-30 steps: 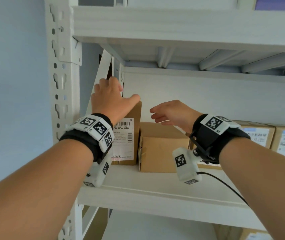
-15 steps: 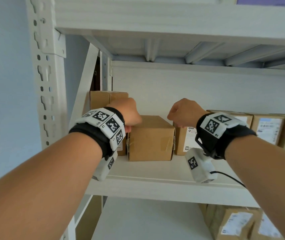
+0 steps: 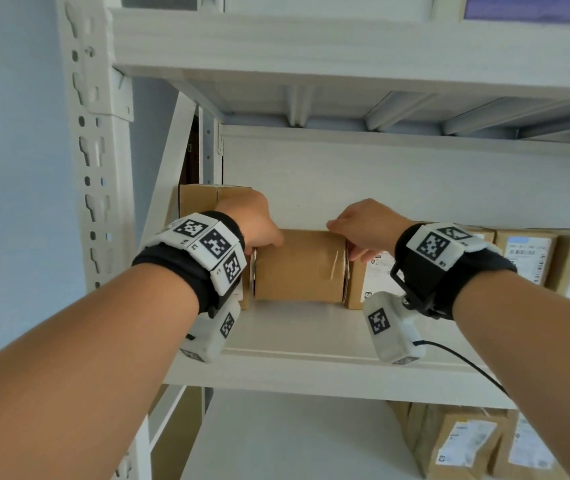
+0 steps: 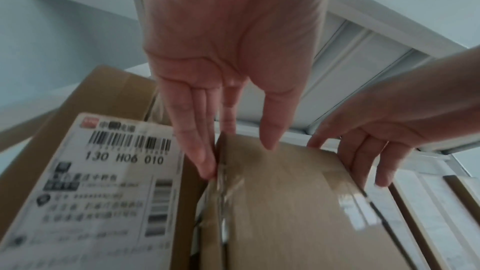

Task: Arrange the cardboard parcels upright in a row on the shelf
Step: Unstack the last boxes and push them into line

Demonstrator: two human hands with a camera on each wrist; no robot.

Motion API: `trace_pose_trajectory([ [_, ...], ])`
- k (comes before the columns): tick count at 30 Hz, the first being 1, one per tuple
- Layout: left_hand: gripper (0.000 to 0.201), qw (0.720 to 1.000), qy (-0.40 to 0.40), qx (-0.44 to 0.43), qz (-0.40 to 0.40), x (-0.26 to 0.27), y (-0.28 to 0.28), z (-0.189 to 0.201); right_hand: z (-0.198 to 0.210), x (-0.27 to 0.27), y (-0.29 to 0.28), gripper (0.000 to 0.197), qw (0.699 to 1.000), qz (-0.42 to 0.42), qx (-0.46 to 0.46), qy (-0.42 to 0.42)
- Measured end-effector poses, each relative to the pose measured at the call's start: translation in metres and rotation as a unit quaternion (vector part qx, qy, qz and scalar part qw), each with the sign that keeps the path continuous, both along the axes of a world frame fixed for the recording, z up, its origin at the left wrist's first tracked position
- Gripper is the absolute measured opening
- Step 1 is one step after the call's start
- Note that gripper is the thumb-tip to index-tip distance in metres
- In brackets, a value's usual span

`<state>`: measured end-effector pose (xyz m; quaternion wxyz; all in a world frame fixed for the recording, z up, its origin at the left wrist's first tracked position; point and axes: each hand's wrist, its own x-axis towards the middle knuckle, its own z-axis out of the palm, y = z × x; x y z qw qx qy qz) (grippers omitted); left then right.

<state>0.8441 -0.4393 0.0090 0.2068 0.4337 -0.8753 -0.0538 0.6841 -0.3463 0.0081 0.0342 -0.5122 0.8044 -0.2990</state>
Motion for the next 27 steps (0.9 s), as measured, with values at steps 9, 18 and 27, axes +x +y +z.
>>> trace_pose_trajectory([
  [9,0.068,0.982,0.185,-0.028,-0.031,0.008,0.001,0.025,0.034,0.002,0.013,0.060,0.984,0.037,-0.163,-0.068],
  [18,0.035,0.975,0.197,-0.095,-0.040,0.002,-0.006,0.028,0.025,0.000,0.004,0.070,0.992,0.024,-0.088,0.091],
  [27,0.093,0.993,0.058,-0.025,0.100,0.029,-0.059,0.032,0.037,-0.003,-0.005,0.088,0.987,0.042,-0.004,0.156],
])
